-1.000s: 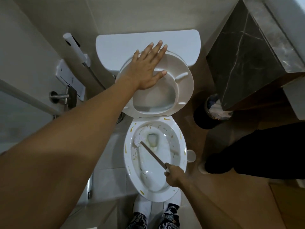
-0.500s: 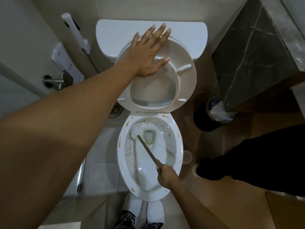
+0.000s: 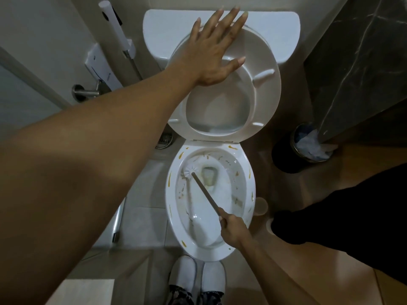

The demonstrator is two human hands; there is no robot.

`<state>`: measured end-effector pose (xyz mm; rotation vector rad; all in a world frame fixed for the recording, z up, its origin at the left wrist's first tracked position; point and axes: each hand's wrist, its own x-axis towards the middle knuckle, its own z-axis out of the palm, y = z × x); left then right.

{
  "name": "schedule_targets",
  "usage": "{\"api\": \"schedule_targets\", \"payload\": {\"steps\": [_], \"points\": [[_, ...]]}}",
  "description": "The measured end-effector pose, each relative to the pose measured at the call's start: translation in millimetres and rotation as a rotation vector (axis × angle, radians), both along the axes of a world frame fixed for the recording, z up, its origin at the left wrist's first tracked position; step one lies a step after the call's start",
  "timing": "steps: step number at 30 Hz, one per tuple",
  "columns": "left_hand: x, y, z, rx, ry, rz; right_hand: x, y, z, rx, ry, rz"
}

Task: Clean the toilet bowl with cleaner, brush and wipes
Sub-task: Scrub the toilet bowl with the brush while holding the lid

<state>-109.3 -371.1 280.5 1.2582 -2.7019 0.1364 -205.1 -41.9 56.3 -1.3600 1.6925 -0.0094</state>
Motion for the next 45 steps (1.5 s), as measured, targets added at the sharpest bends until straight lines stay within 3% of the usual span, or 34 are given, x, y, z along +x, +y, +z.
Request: {"api": "schedule_targets", "payload": {"steps": [7, 15, 22, 30, 38, 45], "points": [[-0.5, 0.6, 0.3, 0.005, -0.002, 0.003, -8.0, 45.6, -5.6, 0.056, 0.004, 0.087], [-0.8, 1.0, 2.6, 0.017, -0.02, 0.013, 5.0, -7.9, -9.1, 0.064, 0.008, -0.058], [-2.1, 0.6, 3.1, 0.04, -0.035, 0.025, -6.4, 29.1, 0.4, 0.133, -0.119, -0.005], [-2.1, 2.3, 5.3, 0.047, -0.038, 0.035, 2.7, -1.4, -2.5, 0.129, -0.055, -0.043], [-2.6, 2.6, 5.2, 0.044, -0.032, 0.029, -16.9, 2.9, 24.1, 0.204, -0.003, 0.137], [-2.3, 1.0, 3.5, 0.051, -0.033, 0.024, 0.1, -12.0, 27.7, 0.22, -0.058, -0.028]]}}
